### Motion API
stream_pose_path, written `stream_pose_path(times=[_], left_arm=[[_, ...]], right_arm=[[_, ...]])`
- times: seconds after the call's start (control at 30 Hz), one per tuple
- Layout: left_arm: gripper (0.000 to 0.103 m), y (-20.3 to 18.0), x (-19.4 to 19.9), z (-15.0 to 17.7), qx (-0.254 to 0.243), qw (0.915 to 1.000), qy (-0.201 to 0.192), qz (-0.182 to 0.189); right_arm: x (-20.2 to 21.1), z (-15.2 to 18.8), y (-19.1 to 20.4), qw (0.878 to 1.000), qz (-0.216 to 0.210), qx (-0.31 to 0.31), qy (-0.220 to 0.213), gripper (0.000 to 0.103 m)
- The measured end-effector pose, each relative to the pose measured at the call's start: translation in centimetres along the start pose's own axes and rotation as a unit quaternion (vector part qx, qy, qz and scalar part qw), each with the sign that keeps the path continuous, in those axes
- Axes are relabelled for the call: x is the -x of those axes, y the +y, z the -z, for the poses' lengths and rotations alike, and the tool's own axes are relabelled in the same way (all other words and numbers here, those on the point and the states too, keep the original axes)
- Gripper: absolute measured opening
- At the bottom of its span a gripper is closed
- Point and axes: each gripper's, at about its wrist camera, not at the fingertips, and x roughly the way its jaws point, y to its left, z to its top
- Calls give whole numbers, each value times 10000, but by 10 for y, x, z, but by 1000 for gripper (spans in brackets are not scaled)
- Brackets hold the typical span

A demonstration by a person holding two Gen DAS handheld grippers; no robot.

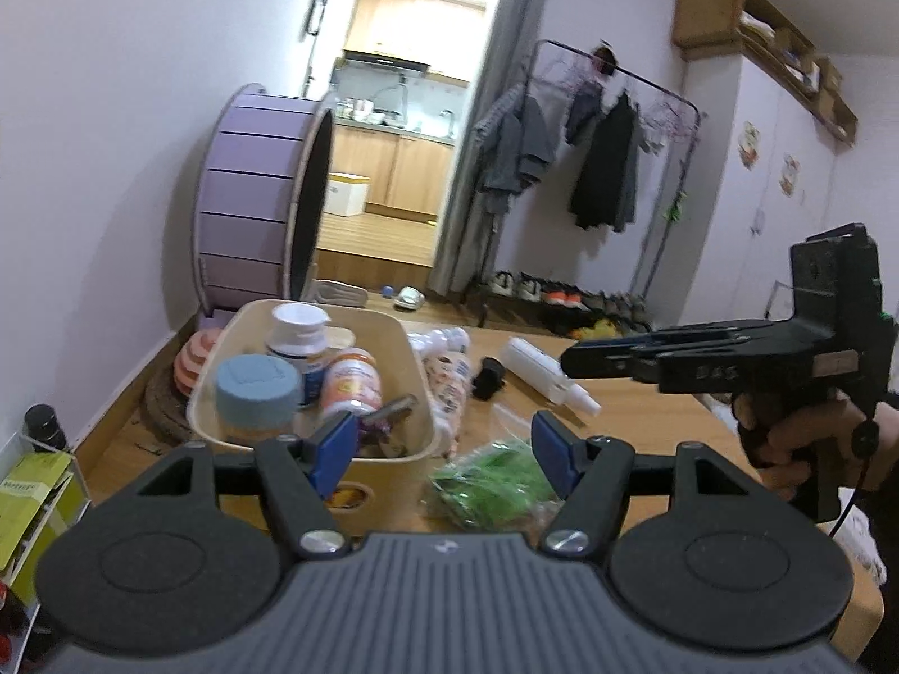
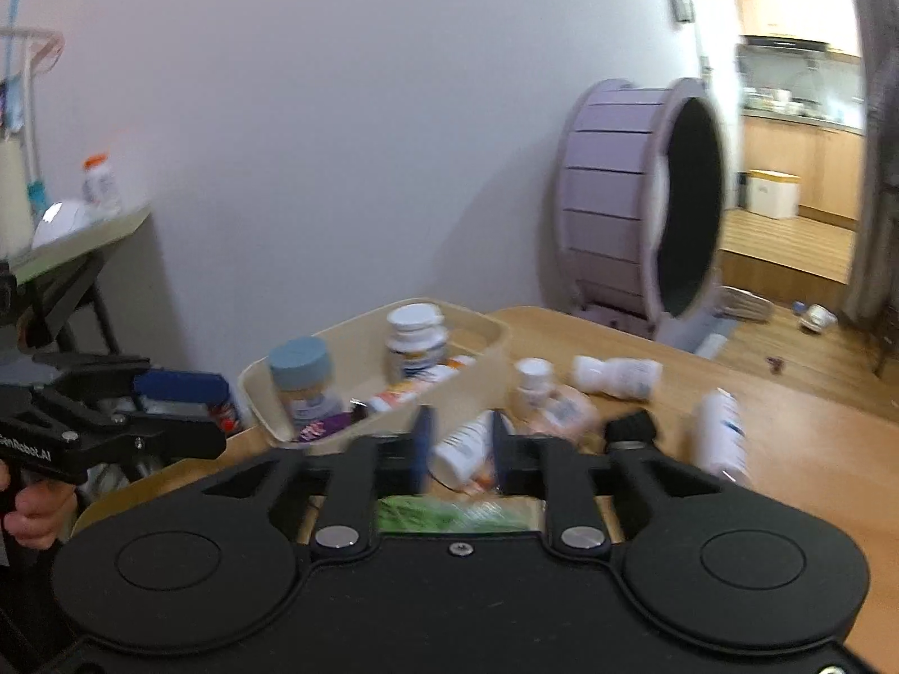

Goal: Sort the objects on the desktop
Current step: 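Carry the small item with the right tool over the basket and release, then move the open right tool back over the table items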

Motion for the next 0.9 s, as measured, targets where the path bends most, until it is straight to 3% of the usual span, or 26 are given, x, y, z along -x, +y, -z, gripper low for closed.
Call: stream_pose_path(times=[0.17, 0.23, 0.33, 0.5, 0.9], left_arm=[[68, -19, -12, 4, -323, 9993, 94, 172], [68, -26, -18, 7, -466, 9985, 150, 229], [68, -40, -26, 13, -737, 9967, 219, 276], [68, -55, -42, 23, -1105, 9926, 415, 289], [68, -60, -74, 33, -1410, 9869, 787, -48]], right_arm=[[28, 20, -13, 9985, 391, -286, -263, 61], [37, 24, -17, 9974, 503, -357, -361, 76], [46, 31, -23, 9962, 584, -407, -508, 88], [51, 39, -31, 9959, 484, -565, -513, 92], [72, 55, -21, 9966, 176, -709, -383, 100]])
